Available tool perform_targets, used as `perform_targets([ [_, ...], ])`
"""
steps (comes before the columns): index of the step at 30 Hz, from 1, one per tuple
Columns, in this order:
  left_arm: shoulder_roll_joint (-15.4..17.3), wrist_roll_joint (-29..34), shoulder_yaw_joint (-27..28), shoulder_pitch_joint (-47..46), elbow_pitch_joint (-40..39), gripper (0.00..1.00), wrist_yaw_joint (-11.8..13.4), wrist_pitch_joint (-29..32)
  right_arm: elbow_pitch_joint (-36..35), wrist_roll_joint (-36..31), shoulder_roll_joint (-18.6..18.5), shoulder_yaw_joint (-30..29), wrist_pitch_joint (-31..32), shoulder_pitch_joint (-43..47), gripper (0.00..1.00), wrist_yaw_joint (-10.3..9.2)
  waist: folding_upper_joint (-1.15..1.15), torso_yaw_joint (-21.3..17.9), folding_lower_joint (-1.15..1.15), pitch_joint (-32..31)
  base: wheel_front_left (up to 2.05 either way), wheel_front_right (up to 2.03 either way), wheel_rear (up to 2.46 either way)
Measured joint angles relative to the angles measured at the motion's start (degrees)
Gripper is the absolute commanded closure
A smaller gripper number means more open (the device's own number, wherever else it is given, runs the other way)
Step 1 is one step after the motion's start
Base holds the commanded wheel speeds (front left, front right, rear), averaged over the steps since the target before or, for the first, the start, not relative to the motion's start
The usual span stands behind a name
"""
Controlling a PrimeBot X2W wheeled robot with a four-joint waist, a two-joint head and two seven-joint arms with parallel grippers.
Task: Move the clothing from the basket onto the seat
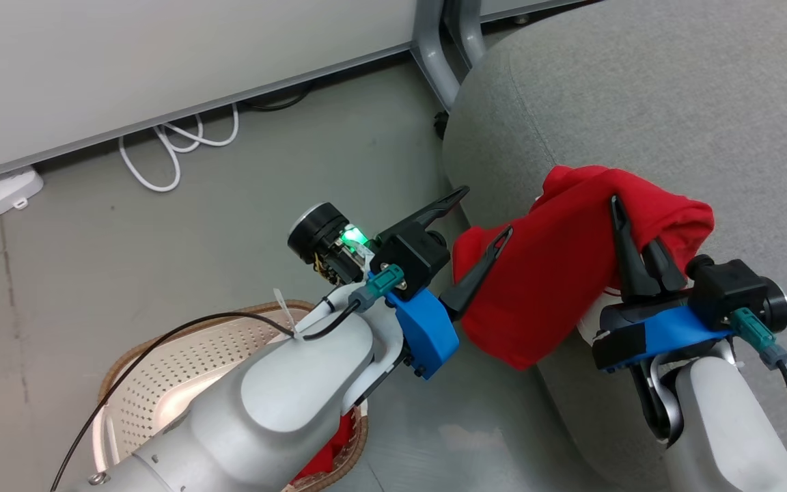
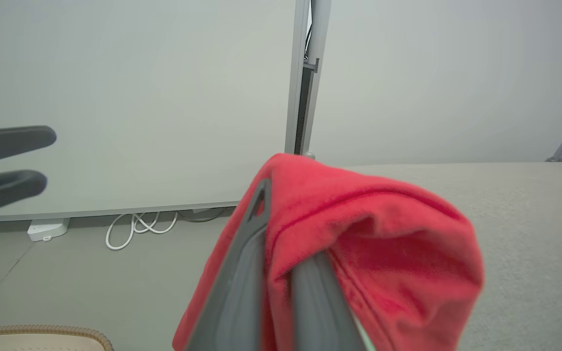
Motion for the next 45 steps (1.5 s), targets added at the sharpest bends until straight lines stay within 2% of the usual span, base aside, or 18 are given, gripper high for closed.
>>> perform_targets([
  [13,-1.32,0.52,-2.72,-0.41,-0.11,0.00,-0.96,0.79,-4.24,0.46,0.35,-5.02,-0.01,4.97,1.00,0.00,0.00,-6.06,0.00,2.77,0.00,0.00,0.00],
  [22,-1.54,0.51,-3.43,-0.72,0.47,0.00,-1.09,0.74,-4.79,0.54,0.78,-5.55,-0.01,5.35,1.00,0.00,0.00,-6.55,0.00,4.03,0.00,0.00,0.00],
  [27,-1.35,0.51,-3.02,-1.66,0.22,0.00,-0.54,0.42,-6.49,0.51,0.54,-6.17,0.00,2.64,1.00,0.00,0.00,-6.08,0.00,4.92,0.00,0.00,0.00],
  [36,0.91,1.79,-2.19,-5.13,-1.92,0.00,1.12,1.04,-10.72,1.51,-3.91,-11.61,0.01,-10.60,1.00,0.01,0.00,-5.17,0.00,10.31,0.00,0.00,0.00],
  [45,4.12,4.19,-1.26,-12.23,-5.88,0.00,2.12,3.39,-12.57,3.07,-13.23,-23.36,-0.01,-26.05,1.00,0.01,0.00,-3.91,0.01,19.78,0.00,0.00,0.00],
])
